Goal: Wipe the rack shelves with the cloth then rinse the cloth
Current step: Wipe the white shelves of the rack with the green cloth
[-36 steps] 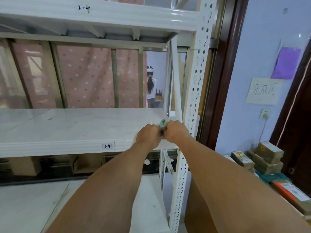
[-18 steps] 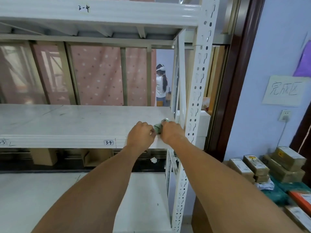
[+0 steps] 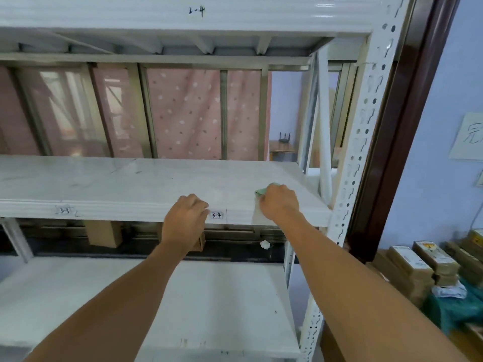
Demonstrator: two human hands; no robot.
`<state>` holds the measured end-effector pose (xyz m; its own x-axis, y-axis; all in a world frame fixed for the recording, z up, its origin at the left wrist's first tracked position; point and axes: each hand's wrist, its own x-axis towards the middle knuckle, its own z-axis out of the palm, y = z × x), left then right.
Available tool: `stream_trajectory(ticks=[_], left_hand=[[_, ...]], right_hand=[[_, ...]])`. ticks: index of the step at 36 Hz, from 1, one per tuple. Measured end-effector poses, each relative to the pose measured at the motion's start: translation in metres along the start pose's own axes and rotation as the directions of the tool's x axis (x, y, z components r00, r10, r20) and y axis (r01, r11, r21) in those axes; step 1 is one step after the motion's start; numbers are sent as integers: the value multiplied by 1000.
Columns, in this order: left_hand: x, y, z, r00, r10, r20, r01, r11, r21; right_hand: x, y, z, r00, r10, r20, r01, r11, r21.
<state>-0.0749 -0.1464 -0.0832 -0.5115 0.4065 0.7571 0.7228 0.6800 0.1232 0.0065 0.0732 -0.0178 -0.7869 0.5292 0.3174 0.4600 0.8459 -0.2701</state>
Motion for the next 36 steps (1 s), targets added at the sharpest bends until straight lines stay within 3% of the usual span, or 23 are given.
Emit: stream_trajectory(ticks=[5, 10, 13, 16, 20, 24, 27, 33, 36], left_hand=[[-2, -27, -10, 997, -75, -5, 75, 995, -71], [5, -28, -12, 996, -84, 18, 86, 988, -129], [3, -32, -9, 997, -74, -16, 71, 987, -146], [1, -32, -5, 996, -76, -55, 66, 983, -171], [3, -31, -4, 993, -108, -48, 97, 977, -188], [5, -28, -2, 995, -64, -78, 51, 987, -153], [10, -30, 2, 992, -106, -72, 94, 984, -153], [12, -30, 8, 986, -106, -132, 88, 987, -135], [11, -31, 13, 979, -93, -182, 73, 991, -114]], right_hand=[[-15, -48, 18, 993, -119, -28, 119, 993, -1], [-12, -45, 22, 989, -145, -21, 145, 989, 7], [-5, -26, 14, 998, -54, -22, 53, 998, -29], [1, -3, 5, 992, 87, -89, -100, 984, -145], [20, 25, -4, 980, 157, -119, -188, 927, -324], [51, 55, -4, 962, 233, -140, -265, 923, -279], [80, 77, 0, 956, 269, -120, -291, 927, -236], [116, 87, 7, 971, 224, -77, -236, 948, -216], [122, 65, 16, 992, 116, -39, -122, 968, -218]])
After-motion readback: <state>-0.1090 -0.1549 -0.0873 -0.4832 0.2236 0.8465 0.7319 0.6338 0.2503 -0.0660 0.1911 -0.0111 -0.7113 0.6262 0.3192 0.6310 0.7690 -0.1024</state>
